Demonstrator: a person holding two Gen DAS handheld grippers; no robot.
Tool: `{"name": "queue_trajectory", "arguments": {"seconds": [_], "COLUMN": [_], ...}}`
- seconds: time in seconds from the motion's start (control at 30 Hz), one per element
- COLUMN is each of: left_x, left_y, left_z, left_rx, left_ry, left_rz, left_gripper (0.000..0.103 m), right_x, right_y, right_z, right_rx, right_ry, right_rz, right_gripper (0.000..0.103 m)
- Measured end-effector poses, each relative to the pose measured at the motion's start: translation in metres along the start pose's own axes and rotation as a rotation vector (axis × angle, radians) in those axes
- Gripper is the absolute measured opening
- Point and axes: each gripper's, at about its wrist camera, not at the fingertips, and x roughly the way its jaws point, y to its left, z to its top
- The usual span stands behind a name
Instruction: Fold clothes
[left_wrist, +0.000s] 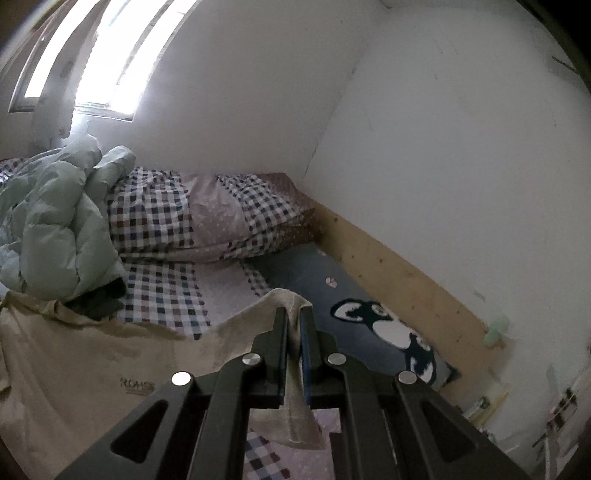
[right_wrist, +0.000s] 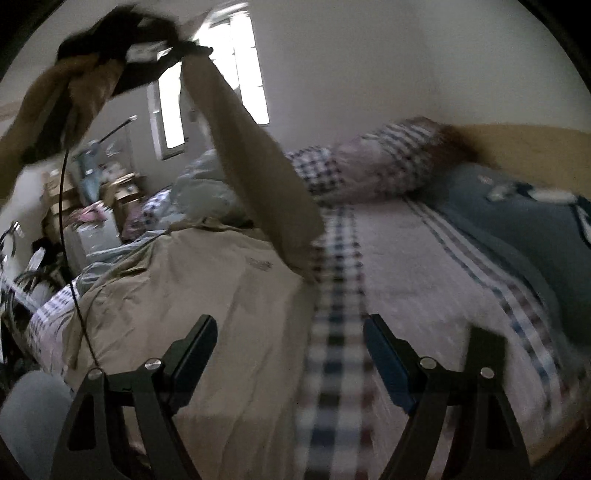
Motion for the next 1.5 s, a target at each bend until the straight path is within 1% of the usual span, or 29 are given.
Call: {"name": "queue_trajectory", "arguments": {"seconds": [0.07,0.13,0.2,0.27,0.37,0.43,0.63,0.8,0.83,0.9,0.97,1.1,1.23,1.37,1.43,1.5], "left_x": [0.003,0.007,0.011,0.013,0.014,0.012,-0.005,-0.022,-0.024,-0.026,-0.025,-0.019,-0.011,-0.012,-0.014,-0.017], "left_y": [-0.001,0.0,0.007,0.011,0.016,0.017,0.014,-0.006,-0.01,-0.014,-0.015,-0.01,-0.002,0.001,0.003,0.006], "left_z": [0.014,0.028,0.04,0.046,0.048,0.043,0.019,-0.008,-0.013,-0.021,-0.027,-0.035,-0.039,-0.038,-0.034,-0.032], "left_rx": [-0.004,-0.004,-0.049,-0.067,-0.063,-0.057,-0.047,-0.019,-0.009,0.002,0.007,-0.002,-0.01,-0.006,-0.009,-0.013], "left_ry": [-0.007,-0.016,-0.008,-0.002,0.019,0.042,0.081,0.123,0.133,0.146,0.158,0.181,0.201,0.196,0.189,0.184], "left_rz": [-0.002,0.011,0.011,0.017,0.029,0.038,0.056,0.081,0.089,0.106,0.125,0.17,0.207,0.214,0.216,0.22], "left_gripper": [0.005,0.005,0.005,0.005,0.005,0.005,0.005,0.005,0.005,0.005,0.005,0.005,0.005,0.005,0.005,0.005], "right_x": [0.024,0.049,0.075,0.098,0.115,0.109,0.041,-0.016,-0.05,-0.091,-0.131,-0.206,-0.259,-0.308,-0.332,-0.346], "right_y": [0.002,-0.002,-0.006,-0.008,-0.017,-0.02,-0.018,-0.016,-0.006,0.0,0.003,0.011,0.024,0.038,0.048,0.05], "right_z": [0.009,0.016,0.024,0.03,0.035,0.033,0.027,0.021,0.023,0.027,0.033,0.054,0.078,0.102,0.111,0.121], "right_rx": [-0.044,-0.061,-0.076,-0.087,-0.088,-0.057,-0.055,-0.055,-0.07,-0.08,-0.083,-0.076,-0.111,-0.156,-0.181,-0.183], "right_ry": [-0.012,-0.001,0.012,0.026,0.054,0.052,0.024,-0.001,-0.017,-0.048,-0.099,-0.228,-0.321,-0.41,-0.441,-0.475], "right_rz": [0.022,0.029,0.036,0.04,0.036,0.06,0.1,0.133,0.146,0.174,0.216,0.25,0.245,0.235,0.212,0.194], "right_gripper": [0.085,0.085,0.085,0.085,0.085,0.085,0.085,0.085,0.085,0.085,0.085,0.085,0.085,0.085,0.085,0.085]}}
